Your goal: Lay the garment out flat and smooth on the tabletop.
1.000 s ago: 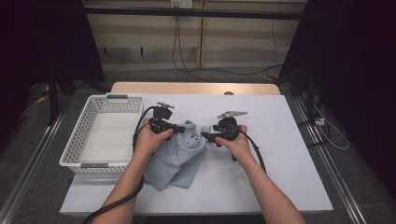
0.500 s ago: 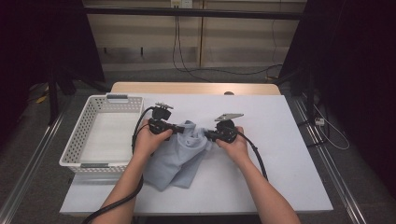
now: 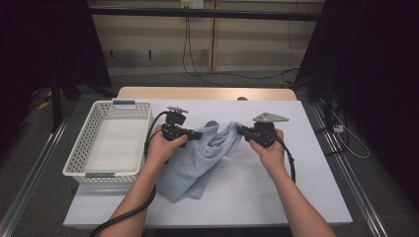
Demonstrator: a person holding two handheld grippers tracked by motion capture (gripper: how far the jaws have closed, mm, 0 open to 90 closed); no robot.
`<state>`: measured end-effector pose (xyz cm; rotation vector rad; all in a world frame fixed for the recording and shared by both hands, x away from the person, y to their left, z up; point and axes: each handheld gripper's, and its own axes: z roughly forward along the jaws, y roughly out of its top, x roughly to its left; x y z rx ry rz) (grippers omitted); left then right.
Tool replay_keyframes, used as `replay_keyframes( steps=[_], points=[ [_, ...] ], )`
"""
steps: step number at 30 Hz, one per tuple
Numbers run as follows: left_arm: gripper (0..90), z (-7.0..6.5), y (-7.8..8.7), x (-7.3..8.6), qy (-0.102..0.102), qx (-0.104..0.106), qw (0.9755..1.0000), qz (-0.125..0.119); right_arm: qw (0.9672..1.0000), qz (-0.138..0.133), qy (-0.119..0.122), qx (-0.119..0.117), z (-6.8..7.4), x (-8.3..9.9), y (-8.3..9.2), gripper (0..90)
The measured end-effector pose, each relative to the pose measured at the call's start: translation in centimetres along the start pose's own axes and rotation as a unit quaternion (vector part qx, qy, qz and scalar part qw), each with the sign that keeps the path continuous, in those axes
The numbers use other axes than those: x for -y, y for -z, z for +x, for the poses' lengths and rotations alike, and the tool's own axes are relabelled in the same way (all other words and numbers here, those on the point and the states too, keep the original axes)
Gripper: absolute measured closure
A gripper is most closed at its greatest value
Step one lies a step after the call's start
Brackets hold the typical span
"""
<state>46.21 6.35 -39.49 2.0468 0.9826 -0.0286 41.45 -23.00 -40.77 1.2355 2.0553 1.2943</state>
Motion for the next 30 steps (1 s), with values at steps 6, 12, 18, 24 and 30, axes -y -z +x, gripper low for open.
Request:
replay_keyframes(
  steps=[6,12,18,24,30],
  points=[
    [71.9,0.3,-0.4,-0.3,-0.009,-0.015,0.9998,0.009,0.9999,-0.001,0.002,-0.015,0.6,0.7,0.2,86.9],
    [45.4,1.1,-1.1,-0.9,-0.017,-0.018,0.9996,0.016,0.9993,-0.008,0.007,-0.037,1.5,0.8,0.2,87.0],
    [32.2,1.8,-1.8,-1.8,-0.017,-0.017,0.9997,0.006,0.9983,-0.007,0.022,-0.054,2.5,0.7,0.3,86.9],
    [29.4,2.4,-2.7,-2.2,-0.005,-0.016,0.9996,0.020,0.9973,0.000,0.031,-0.066,3.5,0.7,0.1,86.9],
    [29.7,3.2,-3.9,-2.1,0.016,-0.016,0.9990,0.039,0.9973,0.009,0.031,-0.066,3.5,0.8,0.0,86.8]
  ],
)
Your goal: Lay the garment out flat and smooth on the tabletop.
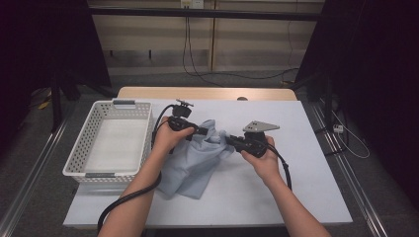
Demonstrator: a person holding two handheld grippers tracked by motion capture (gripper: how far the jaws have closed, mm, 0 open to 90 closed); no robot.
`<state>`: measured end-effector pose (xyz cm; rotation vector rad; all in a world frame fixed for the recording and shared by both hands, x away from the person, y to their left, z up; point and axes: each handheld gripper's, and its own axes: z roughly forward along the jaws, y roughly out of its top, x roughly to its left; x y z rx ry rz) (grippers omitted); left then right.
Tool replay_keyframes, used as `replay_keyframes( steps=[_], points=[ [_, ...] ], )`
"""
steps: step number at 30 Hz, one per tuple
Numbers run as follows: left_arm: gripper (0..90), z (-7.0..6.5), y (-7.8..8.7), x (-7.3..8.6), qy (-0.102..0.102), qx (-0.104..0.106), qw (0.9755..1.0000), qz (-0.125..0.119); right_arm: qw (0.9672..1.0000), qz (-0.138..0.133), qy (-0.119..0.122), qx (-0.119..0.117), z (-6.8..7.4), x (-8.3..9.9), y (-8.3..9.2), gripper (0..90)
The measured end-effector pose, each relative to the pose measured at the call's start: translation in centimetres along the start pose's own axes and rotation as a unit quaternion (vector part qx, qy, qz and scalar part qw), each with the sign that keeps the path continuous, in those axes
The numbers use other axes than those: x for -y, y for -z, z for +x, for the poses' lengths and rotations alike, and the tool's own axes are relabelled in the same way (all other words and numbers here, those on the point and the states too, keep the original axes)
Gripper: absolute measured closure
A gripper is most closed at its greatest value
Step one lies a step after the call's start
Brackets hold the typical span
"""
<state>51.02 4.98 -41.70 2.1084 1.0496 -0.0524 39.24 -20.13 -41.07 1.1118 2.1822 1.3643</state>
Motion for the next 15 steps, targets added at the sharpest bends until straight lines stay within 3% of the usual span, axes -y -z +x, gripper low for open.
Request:
replay_keyframes(
  steps=[4,9,15],
  points=[
    [32.2,0.2,-0.6,0.2,-0.001,0.002,0.9999,0.014,1.0000,0.000,-0.001,0.000,0.0,0.0,0.0,86.8],
    [57.6,0.1,-1.5,0.9,0.011,0.018,0.9990,0.039,1.0000,0.007,-0.006,0.000,-0.1,0.2,-0.1,86.8],
    [79.0,-0.3,-1.7,1.2,0.007,0.031,0.9981,0.052,0.9999,0.008,-0.011,-0.001,-0.2,0.3,0.0,86.8]
  ],
)
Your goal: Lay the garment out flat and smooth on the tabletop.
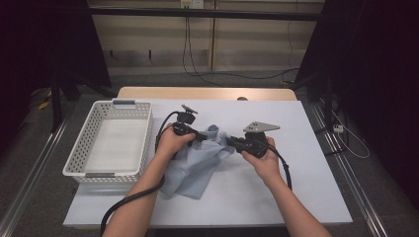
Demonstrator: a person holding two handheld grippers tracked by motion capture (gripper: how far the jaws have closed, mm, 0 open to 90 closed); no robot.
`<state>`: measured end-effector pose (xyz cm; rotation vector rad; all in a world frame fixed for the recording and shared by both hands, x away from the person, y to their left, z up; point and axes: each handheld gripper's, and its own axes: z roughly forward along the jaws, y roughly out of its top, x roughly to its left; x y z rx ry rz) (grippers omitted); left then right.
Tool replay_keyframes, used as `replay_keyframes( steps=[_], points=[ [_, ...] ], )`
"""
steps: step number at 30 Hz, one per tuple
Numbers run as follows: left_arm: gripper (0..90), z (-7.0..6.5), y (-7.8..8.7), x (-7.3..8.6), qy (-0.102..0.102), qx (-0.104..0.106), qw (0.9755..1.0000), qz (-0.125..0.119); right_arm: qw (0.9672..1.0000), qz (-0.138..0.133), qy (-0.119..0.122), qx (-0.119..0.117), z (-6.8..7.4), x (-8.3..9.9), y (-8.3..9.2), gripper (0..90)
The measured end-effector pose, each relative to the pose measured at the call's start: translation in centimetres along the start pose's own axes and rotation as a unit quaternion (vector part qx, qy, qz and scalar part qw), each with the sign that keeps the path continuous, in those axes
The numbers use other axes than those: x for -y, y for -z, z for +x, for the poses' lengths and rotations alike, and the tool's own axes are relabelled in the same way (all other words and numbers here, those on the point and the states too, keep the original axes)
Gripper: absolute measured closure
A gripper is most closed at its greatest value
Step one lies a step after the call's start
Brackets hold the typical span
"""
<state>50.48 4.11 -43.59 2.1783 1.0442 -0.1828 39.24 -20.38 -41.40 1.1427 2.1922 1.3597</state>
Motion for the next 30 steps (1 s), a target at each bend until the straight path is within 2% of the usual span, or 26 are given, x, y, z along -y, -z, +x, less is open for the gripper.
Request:
replay_keyframes(
  steps=[3,9,12,15,17,20,23,30],
  points=[
    [82.1,-0.2,0.3,-0.1,0.004,-0.002,1.0000,-0.003,1.0000,-0.001,-0.001,0.002,-0.1,0.0,0.2,86.8],
    [85.3,-0.7,1.6,-0.6,0.010,0.015,0.9997,-0.013,0.9997,-0.015,-0.019,0.009,-1.0,0.0,1.1,86.8],
    [85.4,-1.5,2.7,-1.2,0.007,0.026,0.9993,-0.028,0.9989,-0.033,-0.024,0.022,-1.6,-0.4,2.0,86.8],
    [85.4,-2.0,3.2,-1.5,-0.004,0.027,0.9991,-0.033,0.9983,-0.043,-0.028,0.027,-1.9,-0.8,2.5,86.8],
    [85.4,-2.9,3.9,-2.0,-0.007,0.037,0.9978,-0.055,0.9974,-0.057,-0.029,0.033,-2.2,-1.5,3.4,86.8],
    [85.4,-3.4,4.3,-2.4,-0.016,0.042,0.9971,-0.061,0.9967,-0.067,-0.027,0.038,-2.5,-2.3,4.2,86.8],
    [85.5,-4.3,4.9,-2.9,-0.022,0.051,0.9954,-0.078,0.9962,-0.071,-0.024,0.044,-2.7,-2.8,4.9,86.8],
    [85.4,-4.8,5.5,-3.3,-0.028,0.058,0.9937,-0.092,0.9957,-0.071,-0.021,0.056,-3.1,-3.2,5.8,86.8]
  ],
)
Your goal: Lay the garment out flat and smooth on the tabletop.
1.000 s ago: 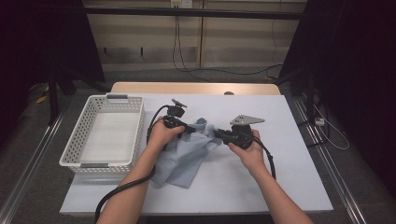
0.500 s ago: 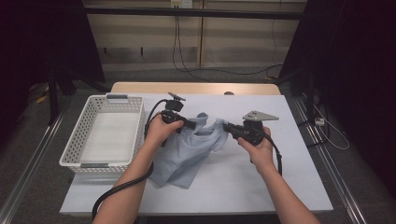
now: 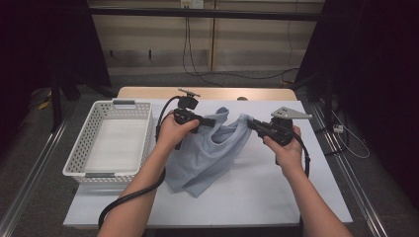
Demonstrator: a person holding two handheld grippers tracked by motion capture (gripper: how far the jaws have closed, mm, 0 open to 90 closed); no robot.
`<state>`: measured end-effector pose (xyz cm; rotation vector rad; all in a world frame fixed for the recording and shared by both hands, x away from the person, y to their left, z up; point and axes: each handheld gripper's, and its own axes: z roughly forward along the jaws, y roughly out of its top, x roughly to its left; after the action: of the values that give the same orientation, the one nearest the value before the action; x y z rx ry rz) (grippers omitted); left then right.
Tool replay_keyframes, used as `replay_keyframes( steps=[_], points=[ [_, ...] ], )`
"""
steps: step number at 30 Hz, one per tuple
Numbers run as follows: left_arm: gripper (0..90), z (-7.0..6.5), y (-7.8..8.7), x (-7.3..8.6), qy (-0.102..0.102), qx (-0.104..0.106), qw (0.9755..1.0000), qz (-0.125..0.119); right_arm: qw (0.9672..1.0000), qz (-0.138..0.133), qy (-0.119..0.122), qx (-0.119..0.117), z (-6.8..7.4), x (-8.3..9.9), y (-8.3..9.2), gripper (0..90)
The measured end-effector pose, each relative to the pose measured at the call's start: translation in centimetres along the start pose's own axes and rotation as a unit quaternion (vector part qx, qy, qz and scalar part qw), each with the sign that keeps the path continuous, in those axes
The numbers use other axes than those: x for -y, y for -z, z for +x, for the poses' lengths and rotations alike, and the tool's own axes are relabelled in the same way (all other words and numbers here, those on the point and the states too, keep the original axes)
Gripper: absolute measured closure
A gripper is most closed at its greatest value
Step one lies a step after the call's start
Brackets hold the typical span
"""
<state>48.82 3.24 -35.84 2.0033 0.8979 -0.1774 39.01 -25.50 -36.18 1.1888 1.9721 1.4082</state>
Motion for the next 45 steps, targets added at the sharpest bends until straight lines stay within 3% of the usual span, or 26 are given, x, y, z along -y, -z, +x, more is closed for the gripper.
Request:
replay_keyframes(
  steps=[19,25,26,27,28,29,30,31,32,33,34,35,37,38,41,45],
  points=[
    [85.3,1.3,1.2,-0.6,0.004,-0.007,0.9998,-0.018,0.9994,0.007,-0.031,0.016,-1.7,0.1,-0.8,86.8],
    [85.3,1.9,1.9,-1.8,0.008,-0.011,0.9996,-0.023,0.9985,0.030,-0.038,0.025,-2.8,-1.1,-1.4,86.9],
    [85.3,2.3,2.2,-2.4,0.009,-0.024,0.9985,-0.048,0.9978,0.040,-0.035,0.040,-3.7,-2.2,-2.0,86.9],
    [85.1,2.3,2.2,-2.4,0.009,-0.024,0.9985,-0.048,0.9978,0.040,-0.035,0.040,-3.7,-2.2,-2.0,86.9],
    [82.6,2.9,2.3,-3.1,0.002,-0.047,0.9953,-0.085,0.9961,0.015,-0.045,0.074,-4.8,-3.8,-2.7,86.6],
    [75.1,2.9,2.3,-3.1,0.002,-0.047,0.9953,-0.085,0.9961,0.015,-0.045,0.074,-4.8,-3.8,-2.7,86.6],
    [56.7,3.3,2.0,-3.5,-0.009,-0.081,0.9910,-0.106,0.9927,-0.003,-0.037,0.115,-5.4,-5.0,-3.6,61.3],
    [47.3,3.3,2.0,-3.5,-0.009,-0.081,0.9910,-0.106,0.9882,-0.002,-0.029,0.151,-5.4,-5.3,-4.1,44.8],
    [42.1,3.3,1.7,-3.4,-0.016,-0.089,0.9917,-0.091,0.9871,-0.003,-0.033,0.156,-5.3,-5.5,-4.4,42.0],
    [35.1,3.4,1.5,-3.2,-0.010,-0.092,0.9926,-0.079,0.9885,-0.006,-0.048,0.144,-5.2,-5.3,-4.5,40.6],
    [24.7,3.4,1.5,-3.2,-0.010,-0.092,0.9926,-0.079,0.9885,-0.006,-0.048,0.144,-5.2,-5.3,-4.5,40.6],
    [19.6,3.6,1.1,-2.6,-0.009,-0.100,0.9924,-0.070,0.9905,-0.001,-0.058,0.125,-4.8,-4.6,-4.7,28.2],
    [17.2,3.8,1.0,-2.3,-0.007,-0.098,0.9925,-0.072,0.9918,0.006,-0.053,0.117,-4.5,-4.1,-4.8,26.1],
    [15.0,4.1,1.0,-1.7,0.000,-0.102,0.9923,-0.069,0.9930,0.020,-0.060,0.100,-4.2,-3.0,-4.8,25.6],
    [12.3,4.2,1.0,-1.2,0.001,-0.105,0.9922,-0.068,0.9944,0.021,-0.065,0.081,-3.7,-1.9,-4.3,24.6],
    [10.8,3.5,1.6,-0.5,-0.013,-0.109,0.9920,-0.063,0.9948,0.035,-0.059,0.075,-3.2,-0.8,-3.8,23.4]
  ],
)
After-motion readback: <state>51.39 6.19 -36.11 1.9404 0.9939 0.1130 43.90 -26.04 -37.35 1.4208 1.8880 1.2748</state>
